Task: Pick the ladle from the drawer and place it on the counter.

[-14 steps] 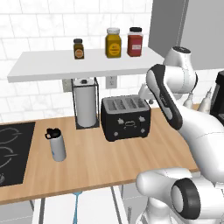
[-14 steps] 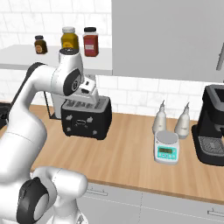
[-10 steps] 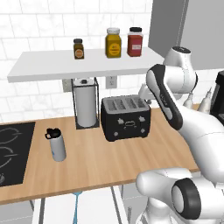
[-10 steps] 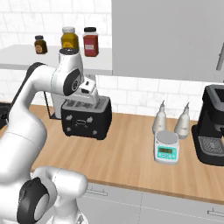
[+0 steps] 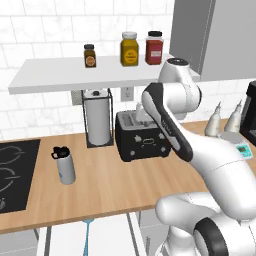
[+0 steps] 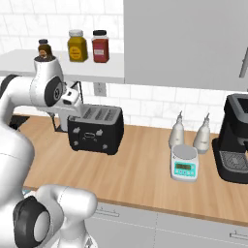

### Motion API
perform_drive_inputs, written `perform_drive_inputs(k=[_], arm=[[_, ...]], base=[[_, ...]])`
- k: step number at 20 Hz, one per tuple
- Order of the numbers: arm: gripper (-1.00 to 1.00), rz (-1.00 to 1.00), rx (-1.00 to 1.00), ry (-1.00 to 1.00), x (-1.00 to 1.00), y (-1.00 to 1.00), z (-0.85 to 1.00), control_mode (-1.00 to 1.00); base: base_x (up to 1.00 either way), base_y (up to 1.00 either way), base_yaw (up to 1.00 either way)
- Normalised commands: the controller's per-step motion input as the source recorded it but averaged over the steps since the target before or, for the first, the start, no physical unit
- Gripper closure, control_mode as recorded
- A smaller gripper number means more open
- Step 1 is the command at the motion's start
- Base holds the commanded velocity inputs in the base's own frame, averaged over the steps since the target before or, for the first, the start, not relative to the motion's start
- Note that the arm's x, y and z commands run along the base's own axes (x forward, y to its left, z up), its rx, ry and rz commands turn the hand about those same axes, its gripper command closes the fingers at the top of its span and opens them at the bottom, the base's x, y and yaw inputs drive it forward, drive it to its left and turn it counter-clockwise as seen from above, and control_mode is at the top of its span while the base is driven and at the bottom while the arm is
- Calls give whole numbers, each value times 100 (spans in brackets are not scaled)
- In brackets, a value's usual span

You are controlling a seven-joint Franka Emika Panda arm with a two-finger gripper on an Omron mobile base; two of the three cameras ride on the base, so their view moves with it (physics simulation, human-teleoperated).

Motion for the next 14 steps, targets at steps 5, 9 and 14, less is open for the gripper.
perform_drive_inputs(k=[5, 9, 14], arm=[[-100, 0, -2, 10, -34, 84, -37, -100], [-100, 0, 0, 13, -31, 76, -36, -100], [-100, 0, 0, 13, -42, 79, -42, -100]], base=[[0, 0, 0], [0, 0, 0], [0, 0, 0]])
